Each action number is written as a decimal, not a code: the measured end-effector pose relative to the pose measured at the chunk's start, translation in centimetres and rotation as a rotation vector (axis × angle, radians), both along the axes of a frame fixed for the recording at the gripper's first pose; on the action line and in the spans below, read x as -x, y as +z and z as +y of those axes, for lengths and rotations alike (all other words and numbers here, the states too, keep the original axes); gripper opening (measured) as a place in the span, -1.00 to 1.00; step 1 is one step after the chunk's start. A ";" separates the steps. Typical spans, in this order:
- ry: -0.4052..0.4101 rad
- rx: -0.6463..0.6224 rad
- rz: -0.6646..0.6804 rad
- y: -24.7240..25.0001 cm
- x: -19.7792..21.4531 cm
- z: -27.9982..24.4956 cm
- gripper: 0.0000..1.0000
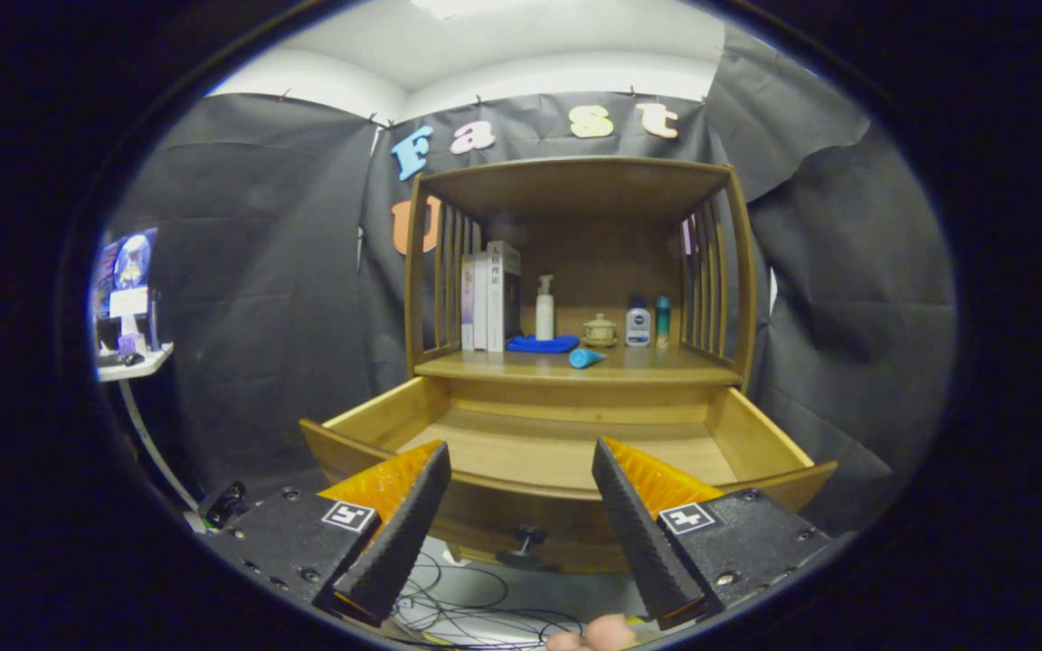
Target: Pull open the drawer, take out the items inside it, and place them on the countertop above the cabinet.
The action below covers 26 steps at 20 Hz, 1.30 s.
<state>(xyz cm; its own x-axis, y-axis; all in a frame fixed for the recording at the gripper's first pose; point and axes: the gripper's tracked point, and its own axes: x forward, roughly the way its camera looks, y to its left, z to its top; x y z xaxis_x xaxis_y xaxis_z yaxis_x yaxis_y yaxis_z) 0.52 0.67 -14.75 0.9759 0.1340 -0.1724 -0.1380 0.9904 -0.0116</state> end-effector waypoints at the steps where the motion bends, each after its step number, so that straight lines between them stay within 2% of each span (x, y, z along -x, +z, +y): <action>1: 0.007 0.001 0.016 -1.0 0.2 0.5 0.98; 5: -0.036 -0.005 0.060 -4.8 -0.3 0.1 0.98; 15: -0.146 0.036 0.114 -9.9 -1.9 -0.7 0.98; 26: -0.265 0.038 0.105 -11.4 -2.6 -0.5 0.98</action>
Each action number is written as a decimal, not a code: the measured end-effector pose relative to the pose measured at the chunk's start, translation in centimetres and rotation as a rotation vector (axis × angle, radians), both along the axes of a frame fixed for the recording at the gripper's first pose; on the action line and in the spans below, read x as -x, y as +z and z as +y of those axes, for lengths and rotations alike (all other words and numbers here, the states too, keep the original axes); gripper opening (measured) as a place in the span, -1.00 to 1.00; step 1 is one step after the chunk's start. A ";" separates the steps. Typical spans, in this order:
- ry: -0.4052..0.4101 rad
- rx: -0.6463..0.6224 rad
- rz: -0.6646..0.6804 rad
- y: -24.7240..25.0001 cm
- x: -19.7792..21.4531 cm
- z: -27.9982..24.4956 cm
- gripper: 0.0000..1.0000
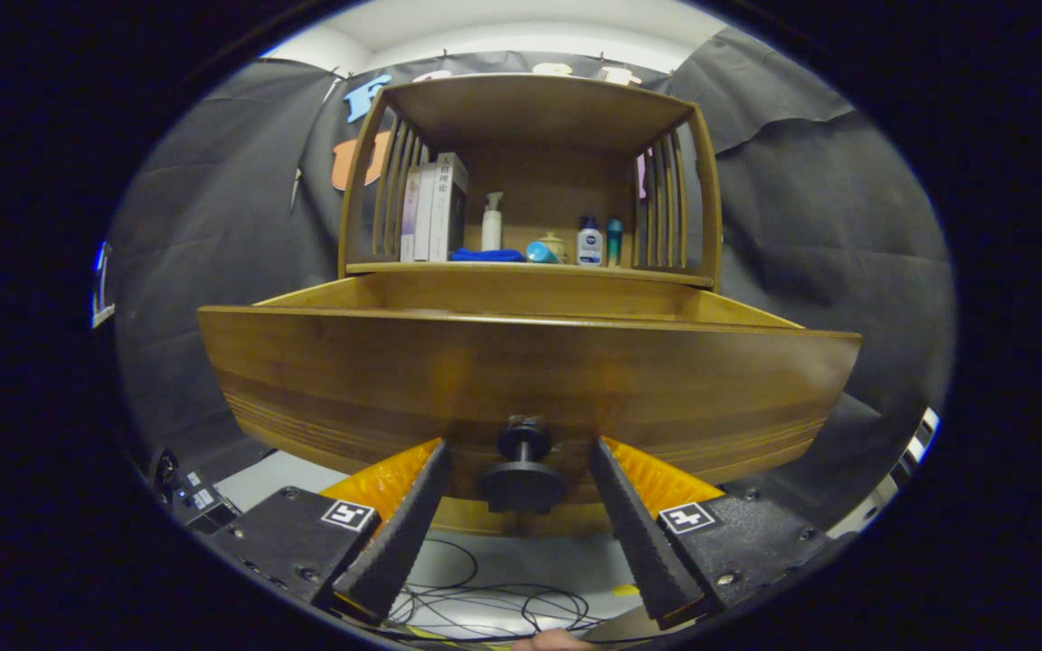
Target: Pull open the drawer, take out the items inside it, and place them on the countertop above the cabinet.
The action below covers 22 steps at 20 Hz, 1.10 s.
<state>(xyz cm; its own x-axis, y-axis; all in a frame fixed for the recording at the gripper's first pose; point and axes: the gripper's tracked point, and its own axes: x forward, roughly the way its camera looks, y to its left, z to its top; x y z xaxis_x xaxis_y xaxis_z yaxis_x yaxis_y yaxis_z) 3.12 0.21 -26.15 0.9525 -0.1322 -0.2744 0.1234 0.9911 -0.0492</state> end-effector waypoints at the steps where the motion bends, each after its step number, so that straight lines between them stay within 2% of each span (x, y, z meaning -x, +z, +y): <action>1: -0.011 -0.002 -0.004 0.1 -0.1 -0.1 0.98; 17: 0.024 -0.023 -0.016 0.9 -2.4 -0.3 0.97; 22: 0.032 -0.039 -0.020 1.5 -4.4 -0.2 0.97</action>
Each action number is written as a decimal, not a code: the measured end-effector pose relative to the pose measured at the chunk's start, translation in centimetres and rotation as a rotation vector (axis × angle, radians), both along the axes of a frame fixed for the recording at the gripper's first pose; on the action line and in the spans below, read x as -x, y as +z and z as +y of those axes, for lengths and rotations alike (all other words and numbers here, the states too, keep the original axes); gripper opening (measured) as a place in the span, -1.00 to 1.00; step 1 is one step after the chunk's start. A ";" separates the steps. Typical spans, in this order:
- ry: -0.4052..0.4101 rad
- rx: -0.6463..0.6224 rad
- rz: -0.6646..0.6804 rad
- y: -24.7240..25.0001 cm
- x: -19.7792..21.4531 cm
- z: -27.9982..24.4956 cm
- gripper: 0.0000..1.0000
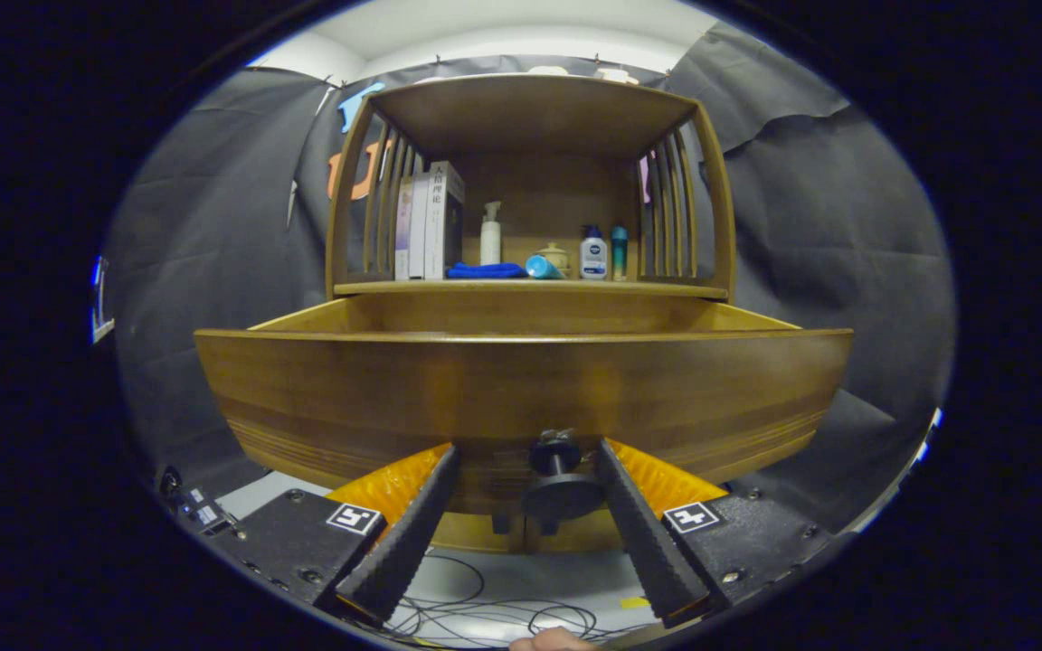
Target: Pull open the drawer, take out the items inside it, and place them on the countertop above the cabinet.
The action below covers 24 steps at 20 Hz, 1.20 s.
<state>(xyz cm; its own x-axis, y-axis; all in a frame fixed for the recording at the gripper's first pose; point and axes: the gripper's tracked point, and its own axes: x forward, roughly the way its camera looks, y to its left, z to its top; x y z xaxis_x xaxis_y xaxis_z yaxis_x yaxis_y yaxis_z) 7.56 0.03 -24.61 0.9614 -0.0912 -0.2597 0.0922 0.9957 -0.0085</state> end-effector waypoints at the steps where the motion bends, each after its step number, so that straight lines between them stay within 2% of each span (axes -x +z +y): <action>1: -0.001 -0.005 0.006 0.0 -0.4 0.0 0.98; 12: -0.009 0.015 0.035 1.7 -7.2 0.0 0.98; 16: -0.009 0.064 0.039 1.5 -7.6 0.0 0.98; 24: -0.019 0.065 0.047 1.6 -7.8 0.0 0.98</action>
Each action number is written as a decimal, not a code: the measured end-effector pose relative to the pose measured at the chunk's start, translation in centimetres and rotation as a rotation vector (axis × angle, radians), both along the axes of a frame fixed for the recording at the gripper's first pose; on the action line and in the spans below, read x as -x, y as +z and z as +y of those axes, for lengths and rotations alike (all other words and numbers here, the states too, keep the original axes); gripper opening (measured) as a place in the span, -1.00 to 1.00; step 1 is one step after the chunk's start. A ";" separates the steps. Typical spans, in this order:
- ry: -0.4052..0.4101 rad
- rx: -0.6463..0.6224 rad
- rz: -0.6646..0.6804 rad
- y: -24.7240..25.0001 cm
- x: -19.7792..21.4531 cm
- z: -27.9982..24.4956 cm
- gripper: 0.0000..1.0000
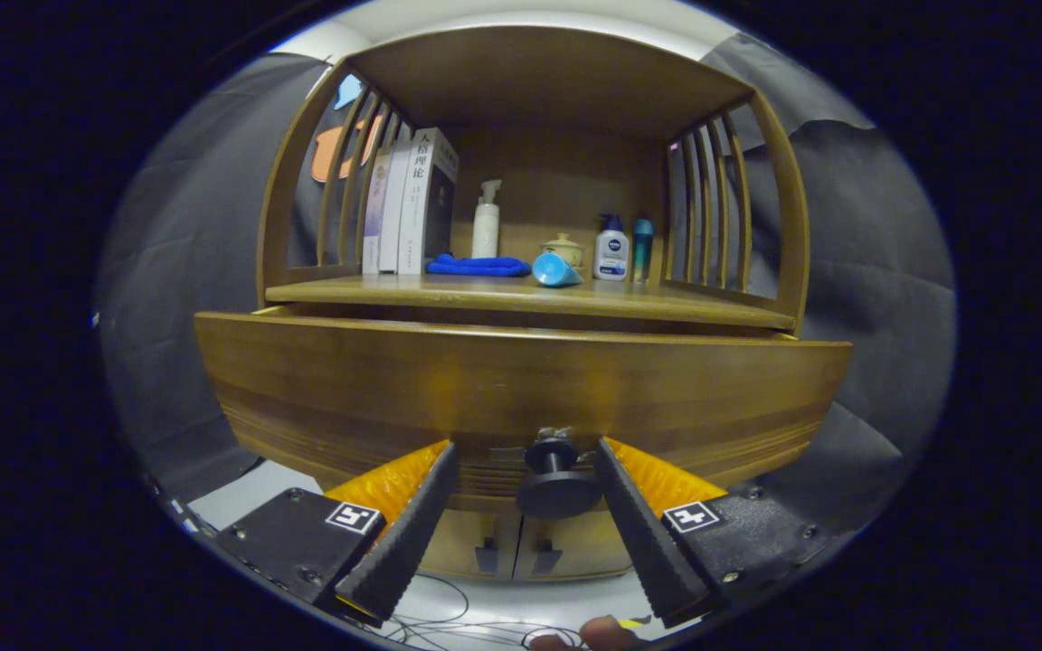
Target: Pull open the drawer, take out the items inside it, and place them on the countertop above the cabinet.
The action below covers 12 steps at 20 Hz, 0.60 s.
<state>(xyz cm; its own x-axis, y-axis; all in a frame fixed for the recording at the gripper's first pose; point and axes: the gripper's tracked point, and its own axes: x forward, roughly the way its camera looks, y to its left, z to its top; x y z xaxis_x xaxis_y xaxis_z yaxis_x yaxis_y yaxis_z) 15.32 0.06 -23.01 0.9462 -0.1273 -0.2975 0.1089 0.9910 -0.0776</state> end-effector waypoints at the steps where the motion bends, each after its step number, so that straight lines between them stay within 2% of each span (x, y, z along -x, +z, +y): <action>1: -0.001 0.001 0.001 0.0 0.0 0.0 0.98; 12: -0.012 0.004 0.036 -0.1 0.1 0.0 1.00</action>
